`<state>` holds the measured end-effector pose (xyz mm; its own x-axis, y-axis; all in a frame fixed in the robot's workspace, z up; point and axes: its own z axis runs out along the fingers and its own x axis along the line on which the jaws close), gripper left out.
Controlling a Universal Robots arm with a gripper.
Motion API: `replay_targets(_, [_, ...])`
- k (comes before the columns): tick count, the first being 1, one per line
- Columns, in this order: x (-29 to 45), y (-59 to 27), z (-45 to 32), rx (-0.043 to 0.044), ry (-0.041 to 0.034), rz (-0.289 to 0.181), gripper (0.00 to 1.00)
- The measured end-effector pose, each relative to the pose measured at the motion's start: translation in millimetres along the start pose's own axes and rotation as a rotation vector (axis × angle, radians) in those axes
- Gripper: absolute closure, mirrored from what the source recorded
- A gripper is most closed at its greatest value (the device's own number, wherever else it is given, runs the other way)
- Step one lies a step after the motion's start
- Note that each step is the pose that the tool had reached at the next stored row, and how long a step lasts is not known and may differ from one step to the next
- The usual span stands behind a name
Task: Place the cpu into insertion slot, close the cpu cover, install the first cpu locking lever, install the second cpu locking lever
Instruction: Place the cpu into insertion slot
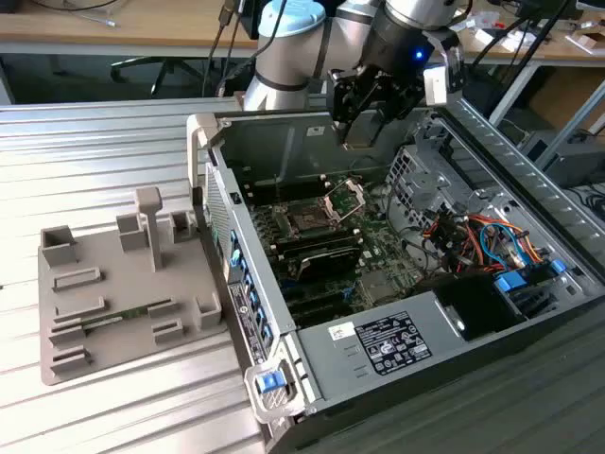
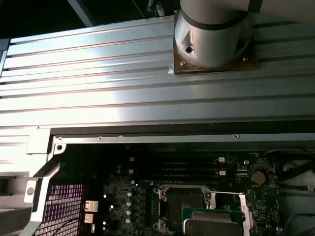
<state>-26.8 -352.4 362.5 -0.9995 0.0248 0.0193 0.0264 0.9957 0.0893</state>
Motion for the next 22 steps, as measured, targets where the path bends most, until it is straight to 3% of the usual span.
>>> replay_targets(3, [1.0, -0.4, 4.6, 0.0, 0.0, 0.0, 0.46])
replay_targets(22, [0.8, -1.0, 10.9, 0.0, 0.0, 0.0, 0.46])
